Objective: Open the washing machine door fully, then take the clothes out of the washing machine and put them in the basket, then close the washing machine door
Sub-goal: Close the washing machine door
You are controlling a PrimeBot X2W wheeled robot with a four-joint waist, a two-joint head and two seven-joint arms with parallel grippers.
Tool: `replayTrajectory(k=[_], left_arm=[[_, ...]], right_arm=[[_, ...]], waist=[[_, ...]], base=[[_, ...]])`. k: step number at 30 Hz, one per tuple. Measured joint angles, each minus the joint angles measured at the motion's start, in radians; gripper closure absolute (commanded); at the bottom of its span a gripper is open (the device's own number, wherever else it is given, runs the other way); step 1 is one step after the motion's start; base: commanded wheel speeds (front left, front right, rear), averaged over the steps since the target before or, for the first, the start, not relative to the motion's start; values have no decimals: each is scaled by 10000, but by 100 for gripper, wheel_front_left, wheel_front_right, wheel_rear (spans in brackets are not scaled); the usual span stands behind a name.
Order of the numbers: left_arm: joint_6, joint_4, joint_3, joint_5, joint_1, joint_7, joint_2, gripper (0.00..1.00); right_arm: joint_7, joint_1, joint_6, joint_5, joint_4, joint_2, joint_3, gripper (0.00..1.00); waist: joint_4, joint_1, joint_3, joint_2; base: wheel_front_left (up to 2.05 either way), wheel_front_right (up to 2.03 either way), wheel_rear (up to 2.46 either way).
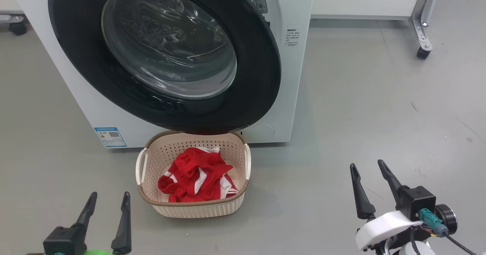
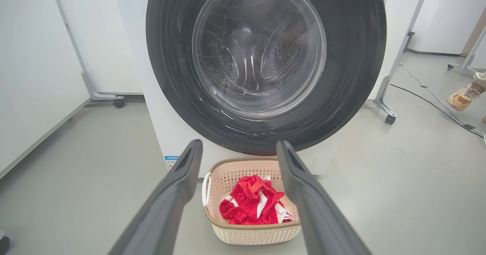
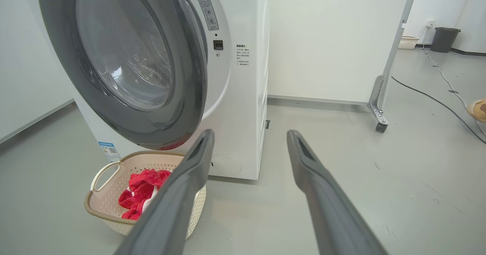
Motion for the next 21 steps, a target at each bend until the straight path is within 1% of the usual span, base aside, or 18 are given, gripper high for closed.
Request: replayTrajectory(k=[11, 21], left_arm=[[251, 192, -167, 169, 9, -211, -144, 0], [307, 282, -314, 282, 8, -330, -165, 0]], right_arm=[[0, 64, -2, 0, -23, 2, -25, 0], [0, 65, -2, 2, -109, 12, -33, 1]], waist=[[3, 0, 21, 0], [33, 0, 71, 0]], base=[[0, 0, 0], [0, 0, 0]])
